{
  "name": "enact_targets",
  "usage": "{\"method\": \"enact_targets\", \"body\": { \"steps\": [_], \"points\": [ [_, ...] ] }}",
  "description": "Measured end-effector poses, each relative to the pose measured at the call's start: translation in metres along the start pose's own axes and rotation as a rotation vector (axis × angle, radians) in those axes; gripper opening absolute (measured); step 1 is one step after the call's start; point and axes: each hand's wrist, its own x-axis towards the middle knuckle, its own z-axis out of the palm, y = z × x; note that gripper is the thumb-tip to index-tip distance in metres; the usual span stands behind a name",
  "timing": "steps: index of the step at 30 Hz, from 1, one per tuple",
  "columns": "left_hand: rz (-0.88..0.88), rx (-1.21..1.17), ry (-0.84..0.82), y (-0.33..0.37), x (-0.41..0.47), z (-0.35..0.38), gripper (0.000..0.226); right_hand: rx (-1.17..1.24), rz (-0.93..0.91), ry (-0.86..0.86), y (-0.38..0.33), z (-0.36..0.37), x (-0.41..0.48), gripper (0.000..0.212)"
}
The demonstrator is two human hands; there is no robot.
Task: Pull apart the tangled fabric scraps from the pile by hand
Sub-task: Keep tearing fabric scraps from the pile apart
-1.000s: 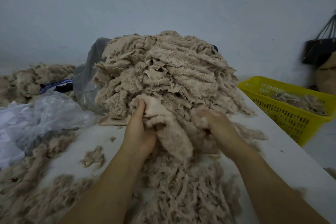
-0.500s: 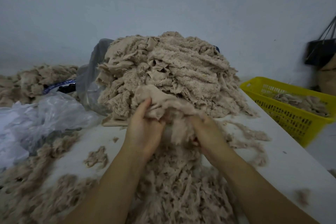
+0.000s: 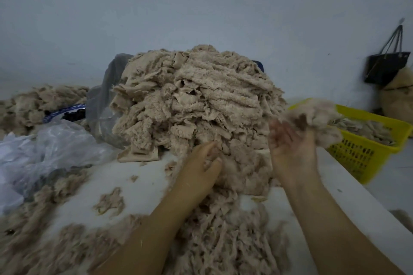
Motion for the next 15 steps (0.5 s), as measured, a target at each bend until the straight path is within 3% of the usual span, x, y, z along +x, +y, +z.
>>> {"method": "enact_targets", "body": {
  "steps": [2,4,6,7,10,12,13,15],
  "points": [
    [-0.059,0.218,-0.040,-0.006,0.004,0.004,0.049,-0.230,0.033,0.094,0.006,-0.009,0.000,0.058],
    [-0.086,0.359,-0.106,-0.011,0.005,0.008,0.042,-0.805,0.021,0.070,0.023,-0.015,-0.004,0.039],
    [-0.053,0.322,-0.072,-0.013,0.004,0.009,0.020,-1.378,-0.084,-0.142,0.038,-0.019,-0.008,0.027],
    [-0.034,0.263,-0.025,-0.013,0.003,0.008,0.019,-1.554,-0.113,-0.285,0.045,-0.022,-0.009,0.023],
    [-0.134,-0.137,0.195,-0.011,0.004,0.001,0.021,-1.940,-0.106,-0.605,0.053,-0.028,-0.012,0.022],
    [-0.286,-0.644,0.257,-0.007,0.005,-0.008,0.023,-1.998,-0.101,-0.641,0.053,-0.026,-0.016,0.016],
    [-0.332,-0.877,0.237,-0.006,0.006,-0.012,0.025,-1.979,-0.122,-0.634,0.052,-0.025,-0.017,0.024],
    [-0.362,-1.170,0.168,-0.002,0.006,-0.018,0.025,-1.946,-0.165,-0.564,0.051,-0.023,-0.018,0.031]
  ]
}}
